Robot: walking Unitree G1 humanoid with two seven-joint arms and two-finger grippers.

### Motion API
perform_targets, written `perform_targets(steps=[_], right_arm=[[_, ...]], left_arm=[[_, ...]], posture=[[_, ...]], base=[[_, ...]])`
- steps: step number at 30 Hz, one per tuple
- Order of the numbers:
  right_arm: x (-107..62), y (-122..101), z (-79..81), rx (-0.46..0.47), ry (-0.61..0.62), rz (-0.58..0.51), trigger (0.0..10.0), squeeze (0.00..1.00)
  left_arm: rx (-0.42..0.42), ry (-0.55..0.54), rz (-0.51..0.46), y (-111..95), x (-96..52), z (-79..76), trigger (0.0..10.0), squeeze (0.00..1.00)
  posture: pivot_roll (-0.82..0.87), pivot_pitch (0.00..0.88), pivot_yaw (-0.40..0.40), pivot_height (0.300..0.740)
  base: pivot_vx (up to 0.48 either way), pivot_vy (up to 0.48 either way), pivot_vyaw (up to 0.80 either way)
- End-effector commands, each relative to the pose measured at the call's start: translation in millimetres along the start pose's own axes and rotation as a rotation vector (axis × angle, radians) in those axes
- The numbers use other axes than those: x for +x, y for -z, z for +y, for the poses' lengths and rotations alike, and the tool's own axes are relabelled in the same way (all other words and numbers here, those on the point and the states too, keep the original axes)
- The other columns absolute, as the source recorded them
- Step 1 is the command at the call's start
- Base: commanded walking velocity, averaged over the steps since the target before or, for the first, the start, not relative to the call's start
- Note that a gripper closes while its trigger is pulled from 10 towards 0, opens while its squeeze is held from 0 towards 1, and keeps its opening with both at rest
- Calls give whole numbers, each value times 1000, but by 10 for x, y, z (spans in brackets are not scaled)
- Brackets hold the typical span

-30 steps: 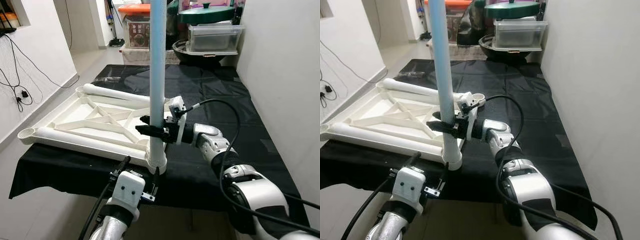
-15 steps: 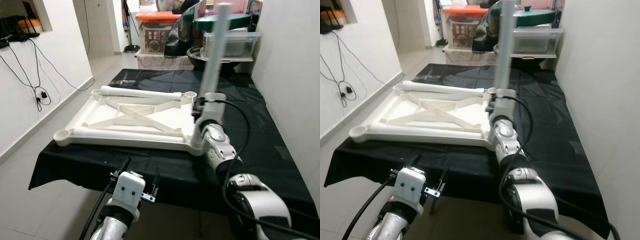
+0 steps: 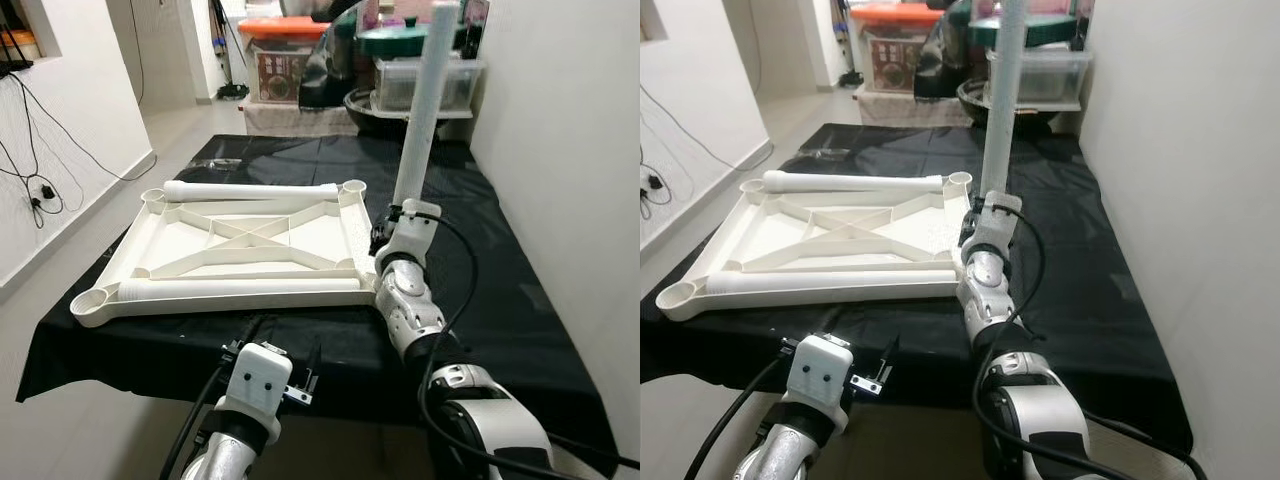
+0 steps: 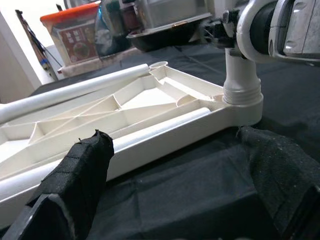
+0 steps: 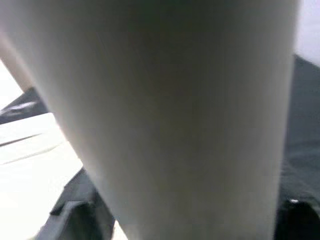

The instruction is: Building children table

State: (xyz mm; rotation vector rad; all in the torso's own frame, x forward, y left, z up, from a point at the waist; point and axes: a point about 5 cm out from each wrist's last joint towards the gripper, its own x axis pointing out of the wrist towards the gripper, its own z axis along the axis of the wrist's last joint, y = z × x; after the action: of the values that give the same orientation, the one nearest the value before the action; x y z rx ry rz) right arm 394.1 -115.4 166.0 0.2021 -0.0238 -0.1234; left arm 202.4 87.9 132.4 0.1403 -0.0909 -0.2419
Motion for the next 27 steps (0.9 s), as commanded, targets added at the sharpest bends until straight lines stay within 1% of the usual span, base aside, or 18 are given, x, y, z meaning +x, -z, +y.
perform_targets(steps=[1, 2, 3, 5, 6, 7, 8, 9, 10, 12, 13, 14, 15, 18, 23, 24, 26, 27], right_arm=[[23, -73, 67, 53, -124, -27, 10000, 0], [27, -89, 108, 88, -243, -22, 10000, 0], [27, -89, 108, 88, -243, -22, 10000, 0], [23, -100, 141, 115, -354, -17, 10000, 0], [9, -96, 165, 113, -493, 3, 10000, 0], [9, -96, 165, 113, -493, 3, 10000, 0], [-50, -65, 178, 89, -786, 80, 10000, 0], [-92, -38, 172, 67, -916, 128, 10000, 0], [-92, -38, 172, 67, -916, 128, 10000, 0], [-142, -15, 154, 39, -1064, 192, 10000, 0], [-142, -15, 154, 39, -1064, 192, 10000, 0], [-175, -14, 153, 21, -1160, 225, 10000, 0], [-175, -14, 153, 21, -1160, 225, 10000, 0], [-246, -15, 160, -5, -1339, 281, 10000, 0], [-259, -58, 225, 0, -1401, 280, 10000, 0], [-263, -107, 296, 9, -1430, 254, 2157, 0], [-262, -121, 319, 8, -1433, 242, 2157, 0], [-258, -119, 341, 9, -1419, 233, 0, 0]], left_arm=[[5, 3, 10, 25, -2, 4, 10000, 0], [5, 3, 10, 29, -2, 5, 10000, 0], [5, 3, 10, 29, -2, 5, 10000, 0], [6, 3, 10, 31, -1, 5, 10000, 0], [7, 3, 10, 32, 0, 3, 10000, 0], [7, 3, 10, 32, 0, 3, 10000, 0], [8, 3, 8, 30, 3, 3, 10000, 0], [8, 3, 9, 34, 2, 5, 10000, 0], [8, 3, 9, 34, 2, 5, 10000, 0], [9, 4, 8, 33, 3, 5, 10000, 0], [9, 4, 8, 33, 3, 5, 10000, 0], [9, 2, 6, 30, 5, 6, 10000, 0], [9, 2, 6, 30, 5, 6, 10000, 0], [9, -4, 6, 30, 4, 9, 10000, 0], [10, -5, 8, 36, 1, 3, 10000, 0], [9, -6, 8, 36, -1, 6, 10000, 0], [8, -7, 8, 37, -1, 7, 10000, 0], [8, -7, 9, 39, -3, 4, 10000, 0]], posture=[[37, 0, 18, 740], [42, 0, 18, 740], [42, 0, 18, 740], [42, 0, 18, 740], [44, 0, 18, 740], [44, 0, 18, 740], [52, 0, 17, 740], [60, 0, 23, 740], [60, 0, 23, 740], [72, 0, 14, 740], [72, 0, 14, 740], [84, 0, 5, 740], [84, 0, 5, 740], [88, 0, -3, 740], [92, 0, -9, 740], [92, 0, -9, 740], [92, 0, -9, 740], [90, 0, -5, 740]], base=[[0, 0, 0], [0, 0, 0], [0, 0, 0], [0, 0, 0], [0, 0, 0], [0, 0, 0], [0, 0, 0], [0, 0, 0], [0, 0, 0], [0, 0, 0], [0, 0, 0], [0, 0, 0], [0, 0, 0], [0, 0, 0], [0, 0, 0], [0, 0, 0], [0, 0, 0], [0, 0, 0]])
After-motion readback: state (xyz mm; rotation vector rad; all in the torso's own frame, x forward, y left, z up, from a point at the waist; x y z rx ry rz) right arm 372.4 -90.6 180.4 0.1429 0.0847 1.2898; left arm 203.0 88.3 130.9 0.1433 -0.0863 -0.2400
